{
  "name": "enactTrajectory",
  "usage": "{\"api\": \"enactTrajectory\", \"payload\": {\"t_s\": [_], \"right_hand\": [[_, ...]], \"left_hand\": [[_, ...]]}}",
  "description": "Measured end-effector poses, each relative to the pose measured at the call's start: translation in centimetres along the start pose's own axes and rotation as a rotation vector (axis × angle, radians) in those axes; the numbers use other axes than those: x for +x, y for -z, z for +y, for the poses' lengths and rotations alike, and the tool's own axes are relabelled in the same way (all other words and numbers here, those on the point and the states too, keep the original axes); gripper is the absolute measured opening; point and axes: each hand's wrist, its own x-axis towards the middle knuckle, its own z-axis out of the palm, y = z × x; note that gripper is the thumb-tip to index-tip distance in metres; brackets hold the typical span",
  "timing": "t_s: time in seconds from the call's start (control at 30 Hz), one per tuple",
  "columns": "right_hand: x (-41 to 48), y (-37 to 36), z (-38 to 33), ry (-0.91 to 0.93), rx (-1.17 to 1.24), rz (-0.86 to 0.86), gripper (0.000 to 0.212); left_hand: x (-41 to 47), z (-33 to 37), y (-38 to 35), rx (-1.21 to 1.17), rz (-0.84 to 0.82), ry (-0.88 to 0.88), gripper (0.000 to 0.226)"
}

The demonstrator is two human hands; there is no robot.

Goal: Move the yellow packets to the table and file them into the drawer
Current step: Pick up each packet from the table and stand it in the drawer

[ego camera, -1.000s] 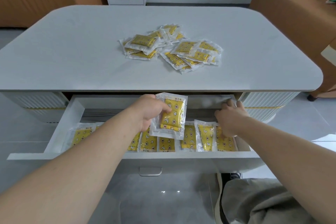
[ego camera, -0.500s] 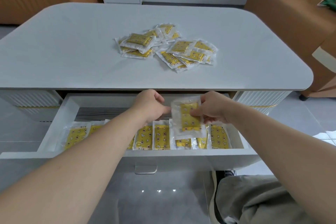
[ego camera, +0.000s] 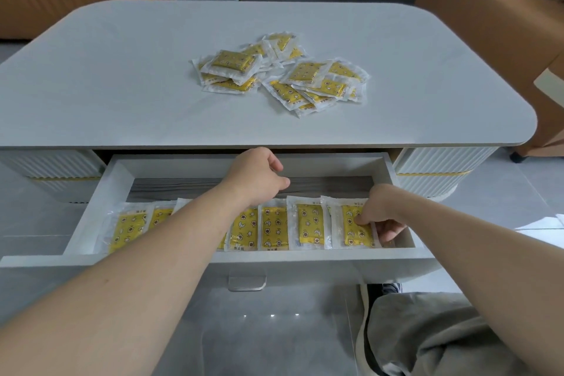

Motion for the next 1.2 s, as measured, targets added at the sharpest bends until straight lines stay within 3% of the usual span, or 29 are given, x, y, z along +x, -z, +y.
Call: {"api": "enactTrajectory", "payload": {"t_s": [0.13, 0.23, 0.33, 0.57, 0.67, 0.77, 0.83, 0.97, 1.07, 1.2], "right_hand": [[-0.8, -0.4, -0.4, 0.036, -0.078, 0.115, 0.026], [-2.1, -0.5, -1.4, 0.109, -0.205, 0.197, 0.007], [-3.7, 0.1, -4.0, 0.215, -0.329, 0.283, 0.016], [-8.6, 3.4, -12.0, 0.383, -0.167, 0.155, 0.014], [-8.8, 4.5, -14.0, 0.469, -0.095, 0.339, 0.013], [-7.5, 4.6, -15.5, 0.549, 0.006, 0.608, 0.006], [-5.8, 3.8, -16.3, 0.602, -0.061, 0.720, 0.031], [-2.9, 1.8, -16.5, 0.644, -0.204, 0.703, 0.052], [-2.2, 1.2, -16.6, 0.614, -0.266, 0.717, 0.051], [-3.4, 0.7, -17.0, 0.631, -0.317, 0.839, 0.042]], "left_hand": [[0.2, 0.7, 0.6, 0.019, 0.031, -0.037, 0.018], [0.2, 2.0, 1.6, -0.045, 0.074, -0.068, 0.014], [0.6, 2.6, 3.1, -0.080, 0.168, -0.089, 0.009], [4.6, 2.0, 5.7, -0.027, 0.460, -0.098, 0.009], [8.1, 1.6, 6.3, 0.004, 0.560, -0.106, 0.016], [12.5, 1.8, 6.9, 0.100, 0.558, -0.100, 0.039], [15.3, 2.4, 7.5, 0.299, 0.523, -0.130, 0.056], [18.7, 2.2, 8.4, 0.540, 0.342, -0.098, 0.084], [17.7, 0.5, 7.9, 0.604, 0.309, -0.087, 0.080], [13.4, -1.0, 7.2, 0.632, 0.380, -0.117, 0.055]]}}
